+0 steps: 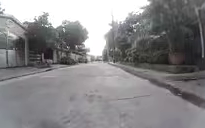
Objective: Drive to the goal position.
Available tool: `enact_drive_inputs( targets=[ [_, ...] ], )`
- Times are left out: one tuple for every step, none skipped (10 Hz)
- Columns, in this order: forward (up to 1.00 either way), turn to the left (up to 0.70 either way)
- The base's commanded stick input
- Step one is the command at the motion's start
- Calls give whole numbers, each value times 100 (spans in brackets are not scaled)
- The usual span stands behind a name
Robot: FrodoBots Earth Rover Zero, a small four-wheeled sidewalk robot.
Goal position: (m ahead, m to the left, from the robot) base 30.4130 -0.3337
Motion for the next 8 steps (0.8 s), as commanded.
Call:
enact_drive_inputs(
  targets=[
    [100, 1],
    [100, 1],
    [100, 1],
    [100, 1],
    [100, 1],
    [100, 1],
    [100, 1],
    [100, 1]
  ],
)
